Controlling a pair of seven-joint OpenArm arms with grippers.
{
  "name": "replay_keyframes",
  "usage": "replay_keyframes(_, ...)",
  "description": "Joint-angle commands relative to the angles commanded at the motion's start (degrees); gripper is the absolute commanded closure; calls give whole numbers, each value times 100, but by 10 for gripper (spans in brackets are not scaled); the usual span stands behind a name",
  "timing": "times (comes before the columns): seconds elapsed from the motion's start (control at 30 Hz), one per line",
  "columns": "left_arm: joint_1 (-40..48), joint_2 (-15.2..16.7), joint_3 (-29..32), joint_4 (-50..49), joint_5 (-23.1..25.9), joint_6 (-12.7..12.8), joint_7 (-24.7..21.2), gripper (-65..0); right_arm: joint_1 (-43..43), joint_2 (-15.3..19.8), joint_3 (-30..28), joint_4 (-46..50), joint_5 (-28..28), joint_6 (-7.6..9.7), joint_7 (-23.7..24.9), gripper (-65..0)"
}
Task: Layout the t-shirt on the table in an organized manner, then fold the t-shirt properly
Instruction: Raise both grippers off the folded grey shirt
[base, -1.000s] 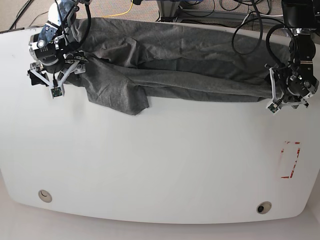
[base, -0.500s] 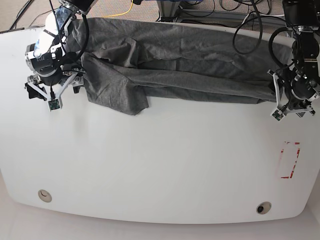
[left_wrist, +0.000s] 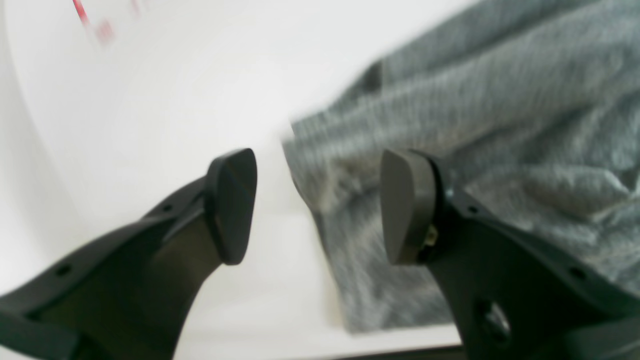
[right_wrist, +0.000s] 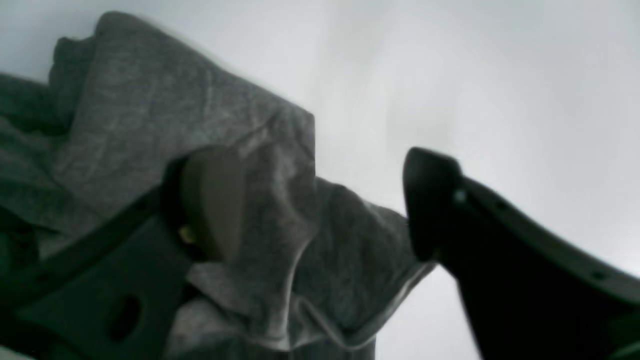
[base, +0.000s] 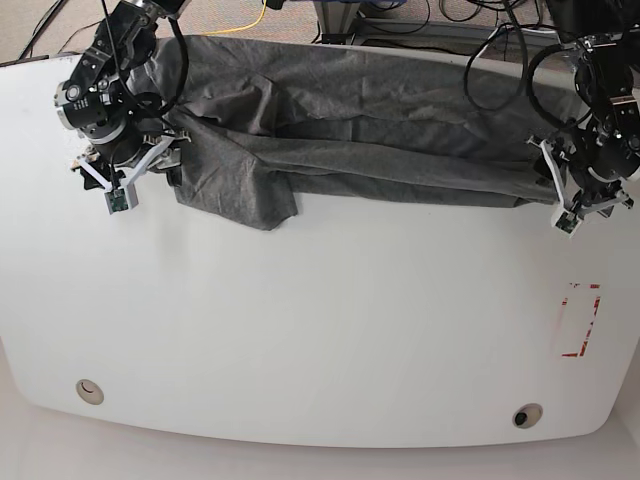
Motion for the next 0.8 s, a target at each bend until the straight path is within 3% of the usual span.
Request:
replay_keyframes(0.13, 202, 97, -26, -44, 9, 0, -18, -181, -97, -18, 0, -316, 18, 0, 18, -86)
replay_keyframes(0.2, 246, 132, -26, -114, 9, 0, -18, -149, -123, -18, -9, -475, 18, 0, 18, -38)
replay_keyframes(0.37, 360, 123, -26, -571, 18, 0, -281, -129, -158, 18, -9, -1029, -9, 0, 237, -76)
replay_keyframes(0.53, 510, 53, -18, -1020, 369, 0, -738, -131, -176, 202, -18, -1574, -35, 0, 589, -92)
replay_keyframes(0.8, 457, 44, 0, -1371, 475, 0, -774, -131, 114, 633, -26, -2338, -35, 0, 1046, -94)
